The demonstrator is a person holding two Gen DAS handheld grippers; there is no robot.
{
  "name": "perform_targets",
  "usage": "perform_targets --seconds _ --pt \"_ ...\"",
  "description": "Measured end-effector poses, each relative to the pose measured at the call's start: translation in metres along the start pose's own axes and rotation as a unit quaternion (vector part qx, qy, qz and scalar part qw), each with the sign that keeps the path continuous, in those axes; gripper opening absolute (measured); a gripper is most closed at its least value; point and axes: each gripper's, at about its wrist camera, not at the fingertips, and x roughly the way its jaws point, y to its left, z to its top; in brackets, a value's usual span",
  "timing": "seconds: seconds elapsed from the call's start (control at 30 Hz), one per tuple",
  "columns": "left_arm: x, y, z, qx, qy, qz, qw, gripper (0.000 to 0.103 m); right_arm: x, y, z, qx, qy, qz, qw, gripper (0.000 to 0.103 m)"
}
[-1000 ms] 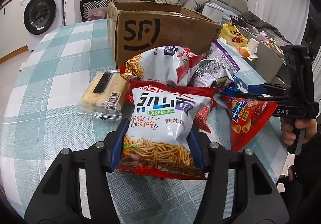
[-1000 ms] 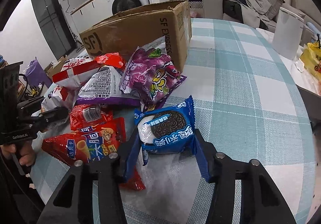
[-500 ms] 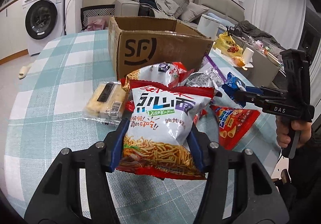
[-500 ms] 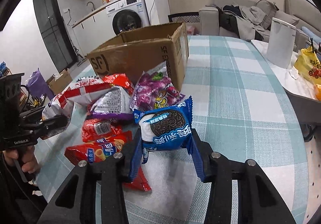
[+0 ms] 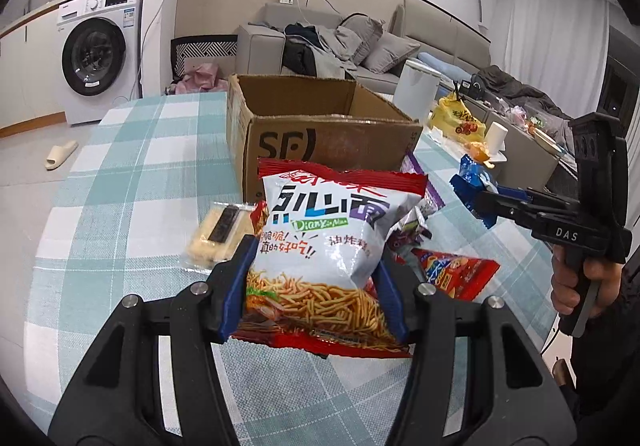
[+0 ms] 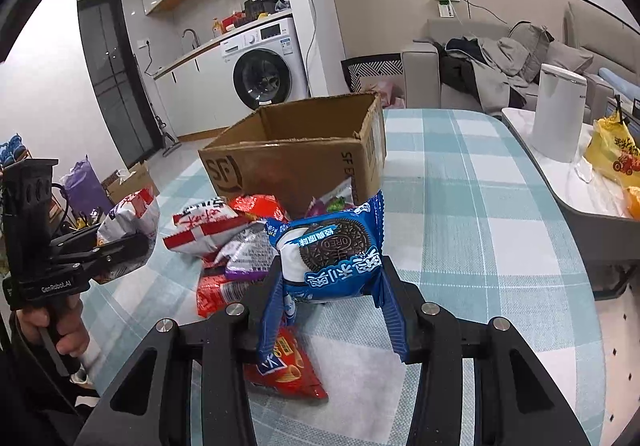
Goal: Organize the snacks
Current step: 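Lift both held snacks and carry them over the open cardboard box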
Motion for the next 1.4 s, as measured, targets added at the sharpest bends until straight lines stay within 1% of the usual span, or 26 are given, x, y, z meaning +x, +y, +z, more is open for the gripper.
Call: perform_targets --seconds 0.33,0.53,0.73,1.07,1.23,1.4 --pt "-0.011 -0.01 0.026 -0.007 -0.032 0.007 0.9994 0.053 -0.006 0.015 0.021 -0.007 -0.025 0.011 1.0 0.045" --pt "-0.01 -0.015 0.048 -0.004 -0.053 0.021 0.9984 0.053 -0.006 0.021 0.036 -0.01 -0.037 0.018 0.999 0.045" --pt "-0.003 -0.016 0.073 -0.007 -0.062 0.03 0.9976 0.053 -0.005 0.027 0.051 -0.011 -0.048 0.023 0.999 0.045" --pt "0.013 -0.014 0.104 -0.004 -0.072 0.046 0.9963 0.053 0.004 0.027 0.078 -0.007 -0.059 0.026 0.998 0.045" --pt "0.028 -0.012 0.117 0.0 -0.072 0.052 0.996 0.053 0.012 0.026 0.087 -0.004 -0.058 0.025 0.998 0.045" --pt "0.042 -0.011 0.124 0.005 -0.069 0.055 0.9961 0.053 0.024 0.028 0.098 -0.003 -0.057 0.028 0.998 0.045"
